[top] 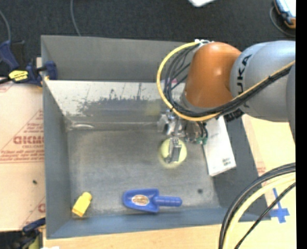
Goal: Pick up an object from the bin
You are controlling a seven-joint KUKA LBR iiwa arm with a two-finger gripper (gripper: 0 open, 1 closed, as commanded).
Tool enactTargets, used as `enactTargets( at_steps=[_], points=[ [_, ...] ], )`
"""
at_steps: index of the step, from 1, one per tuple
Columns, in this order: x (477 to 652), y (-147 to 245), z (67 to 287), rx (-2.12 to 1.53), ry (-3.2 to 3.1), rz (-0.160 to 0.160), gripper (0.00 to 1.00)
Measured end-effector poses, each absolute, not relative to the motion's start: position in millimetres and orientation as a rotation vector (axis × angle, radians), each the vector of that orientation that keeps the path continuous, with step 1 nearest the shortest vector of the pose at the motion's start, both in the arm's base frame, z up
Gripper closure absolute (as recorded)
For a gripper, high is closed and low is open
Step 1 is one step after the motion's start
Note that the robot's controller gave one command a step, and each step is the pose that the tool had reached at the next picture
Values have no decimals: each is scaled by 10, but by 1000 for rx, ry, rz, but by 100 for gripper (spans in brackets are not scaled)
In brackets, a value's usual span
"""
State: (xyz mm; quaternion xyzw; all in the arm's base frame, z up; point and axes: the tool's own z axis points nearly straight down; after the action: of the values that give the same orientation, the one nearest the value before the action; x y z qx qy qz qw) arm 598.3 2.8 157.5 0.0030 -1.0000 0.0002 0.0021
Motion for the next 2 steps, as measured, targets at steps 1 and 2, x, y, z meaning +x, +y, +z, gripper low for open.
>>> enactTargets(
  at_steps=[1, 2],
  points=[
    [6001, 28, 1623, 9, -3146, 0, 0],
    [5969, -341, 1259, 196, -3142, 0, 0]
  ],
)
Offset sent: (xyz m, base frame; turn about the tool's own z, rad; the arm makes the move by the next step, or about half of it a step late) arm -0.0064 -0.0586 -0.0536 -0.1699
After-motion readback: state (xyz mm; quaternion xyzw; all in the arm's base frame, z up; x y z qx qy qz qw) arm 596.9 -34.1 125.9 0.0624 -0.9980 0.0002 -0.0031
